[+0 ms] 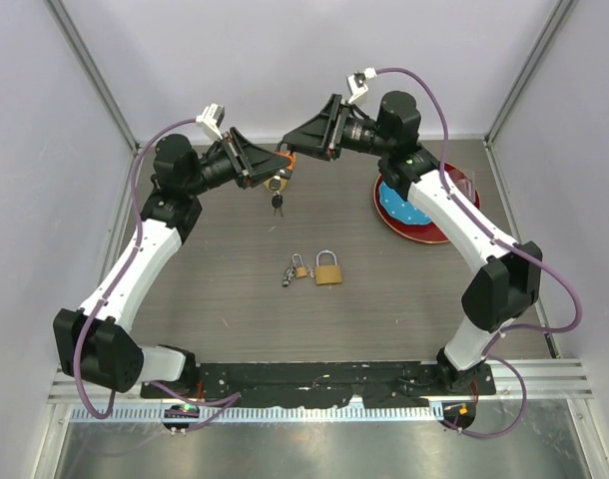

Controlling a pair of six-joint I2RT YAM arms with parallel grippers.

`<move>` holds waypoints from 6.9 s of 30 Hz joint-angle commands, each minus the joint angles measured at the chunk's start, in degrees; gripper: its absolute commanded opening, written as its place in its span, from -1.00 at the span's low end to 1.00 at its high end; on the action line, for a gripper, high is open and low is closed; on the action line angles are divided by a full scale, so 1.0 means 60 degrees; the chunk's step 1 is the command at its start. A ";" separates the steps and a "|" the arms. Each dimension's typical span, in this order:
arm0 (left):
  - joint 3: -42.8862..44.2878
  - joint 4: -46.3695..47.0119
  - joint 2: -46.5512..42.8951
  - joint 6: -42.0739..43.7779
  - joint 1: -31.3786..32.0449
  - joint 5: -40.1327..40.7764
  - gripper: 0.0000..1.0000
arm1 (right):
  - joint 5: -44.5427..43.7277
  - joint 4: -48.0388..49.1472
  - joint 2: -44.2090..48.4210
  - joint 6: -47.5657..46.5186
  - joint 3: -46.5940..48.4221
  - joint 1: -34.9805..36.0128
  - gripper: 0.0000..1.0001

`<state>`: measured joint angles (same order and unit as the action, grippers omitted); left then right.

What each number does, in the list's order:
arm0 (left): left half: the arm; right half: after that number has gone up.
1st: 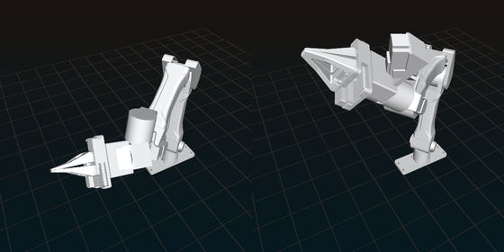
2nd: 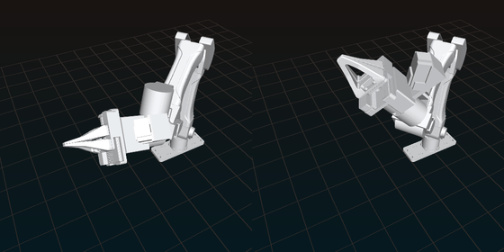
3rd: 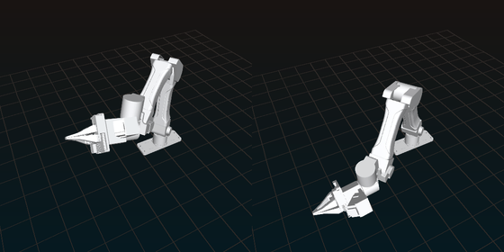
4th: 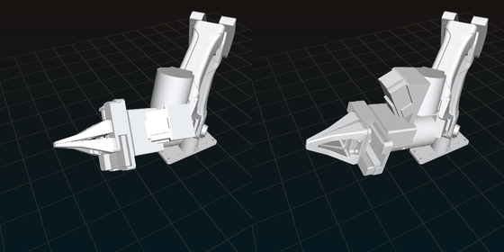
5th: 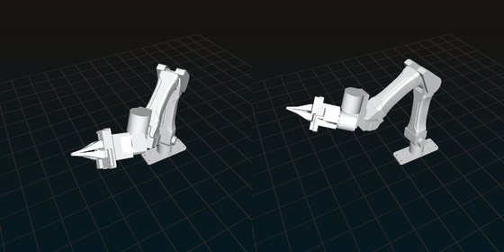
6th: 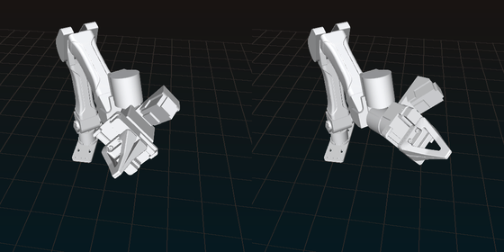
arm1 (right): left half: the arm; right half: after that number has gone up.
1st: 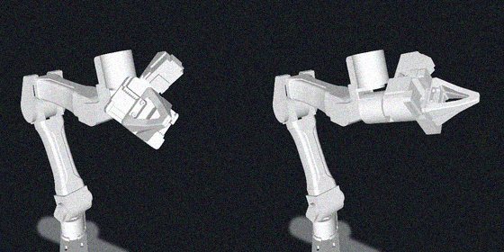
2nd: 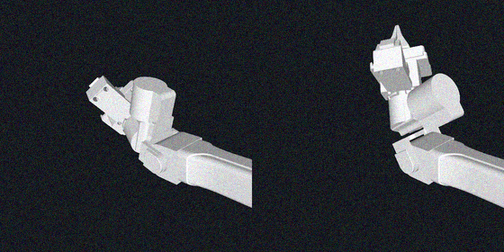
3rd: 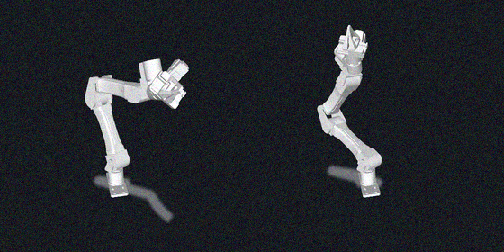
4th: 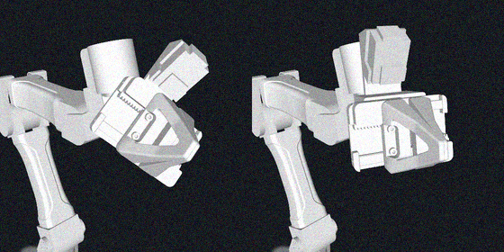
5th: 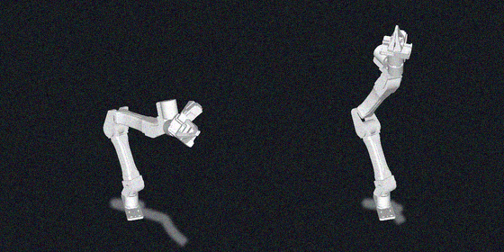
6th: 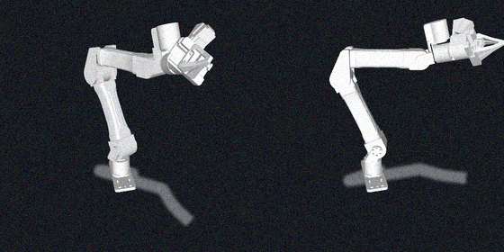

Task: Lock with the key
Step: Lock the lock, then place the lock at the center of the board.

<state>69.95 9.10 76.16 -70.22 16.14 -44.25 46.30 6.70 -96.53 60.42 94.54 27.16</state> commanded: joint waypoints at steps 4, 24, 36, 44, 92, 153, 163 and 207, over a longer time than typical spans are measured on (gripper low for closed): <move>0.0572 0.1119 0.0080 -0.0265 0.0020 -0.0213 -1.00 | 0.0280 0.1330 -0.0361 0.0506 0.0444 0.0146 -0.13; 0.1172 -0.0357 0.0227 0.0846 -0.0097 -0.0125 -0.09 | 0.0295 0.1024 -0.0713 0.0360 0.1029 0.0278 -0.96; 0.0295 -0.1749 -0.1179 0.1683 -0.1211 -0.0345 0.80 | 0.0383 0.0802 -0.0772 0.0505 0.1455 0.0264 -0.97; -0.1140 -0.1034 -0.2337 0.1478 -0.1196 -0.0301 1.00 | 0.0398 0.1051 -0.0508 0.0784 0.0899 0.0249 -0.96; -0.1932 -0.0595 -0.2176 0.1537 0.0415 0.0124 -1.00 | 0.0427 0.0554 -0.0303 0.0652 0.0796 0.0176 -0.97; -0.3631 -0.5191 -0.0667 0.3484 -0.0243 0.1530 -1.00 | -0.0349 -0.1161 -0.0711 -0.3375 -0.3218 0.0394 -0.96; -0.4056 -0.6761 -0.1091 0.4466 -0.1693 0.1575 -1.00 | -0.0526 0.0259 -0.3025 -0.2880 -0.2634 0.1611 -0.97; -0.4057 -0.6057 -0.0257 0.4451 -0.2104 0.0870 -1.00 | -0.2414 -0.2169 -0.4624 -0.4343 -0.1374 0.1920 0.00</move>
<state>44.66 -27.86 74.28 -44.82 3.81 -38.20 37.80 -0.30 -127.48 38.17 83.33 38.89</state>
